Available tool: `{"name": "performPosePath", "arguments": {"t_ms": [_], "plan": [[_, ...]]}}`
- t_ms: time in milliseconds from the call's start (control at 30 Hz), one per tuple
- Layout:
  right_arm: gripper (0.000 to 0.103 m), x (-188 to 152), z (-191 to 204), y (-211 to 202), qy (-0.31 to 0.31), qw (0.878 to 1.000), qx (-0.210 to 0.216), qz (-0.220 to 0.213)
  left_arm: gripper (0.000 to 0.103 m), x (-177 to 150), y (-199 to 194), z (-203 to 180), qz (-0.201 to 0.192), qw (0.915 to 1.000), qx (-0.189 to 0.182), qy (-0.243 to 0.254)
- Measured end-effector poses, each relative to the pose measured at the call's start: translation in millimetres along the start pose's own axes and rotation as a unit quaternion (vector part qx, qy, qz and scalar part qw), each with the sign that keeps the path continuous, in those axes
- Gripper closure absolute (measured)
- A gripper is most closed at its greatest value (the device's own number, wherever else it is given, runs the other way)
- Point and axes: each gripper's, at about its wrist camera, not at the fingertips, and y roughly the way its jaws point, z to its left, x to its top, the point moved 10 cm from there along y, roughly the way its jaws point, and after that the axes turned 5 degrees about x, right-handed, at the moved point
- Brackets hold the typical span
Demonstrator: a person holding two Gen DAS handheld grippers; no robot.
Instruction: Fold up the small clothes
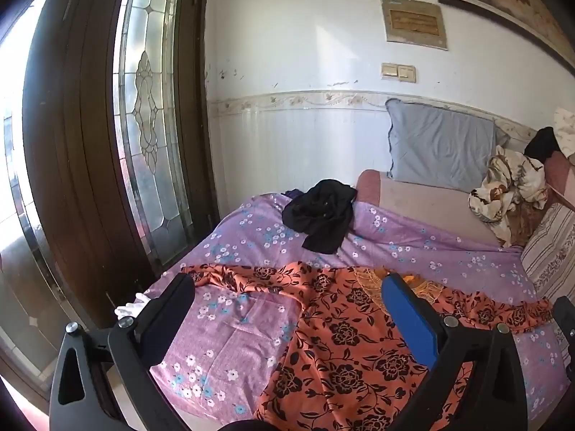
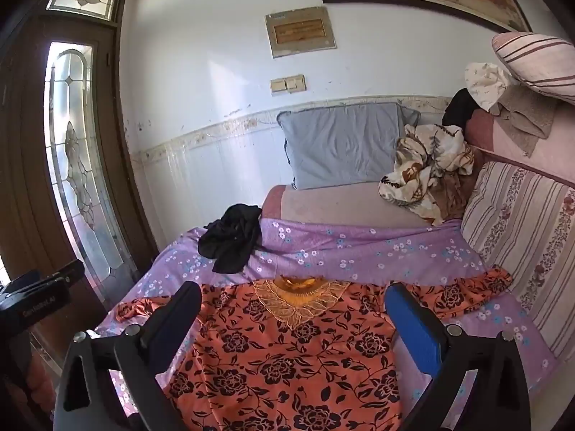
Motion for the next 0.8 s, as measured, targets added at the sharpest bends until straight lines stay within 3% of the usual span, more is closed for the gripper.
{"name": "performPosePath", "arguments": {"t_ms": [133, 200, 800], "plan": [[0.000, -4, -1, 9, 0.018, 1.000, 0.005, 0.004, 0.000, -6, -1, -1, -0.001, 1.0000, 0.004, 0.008], [0.000, -7, 2, 12, 0.014, 1.000, 0.003, 0.005, 0.000, -13, 16, 4, 0.019, 0.9997, 0.005, -0.014], [0.000, -22, -21, 37, 0.032, 0.999, 0.005, 0.032, 0.000, -12, 23, -17, 0.012, 0.9993, 0.027, 0.024]]}}
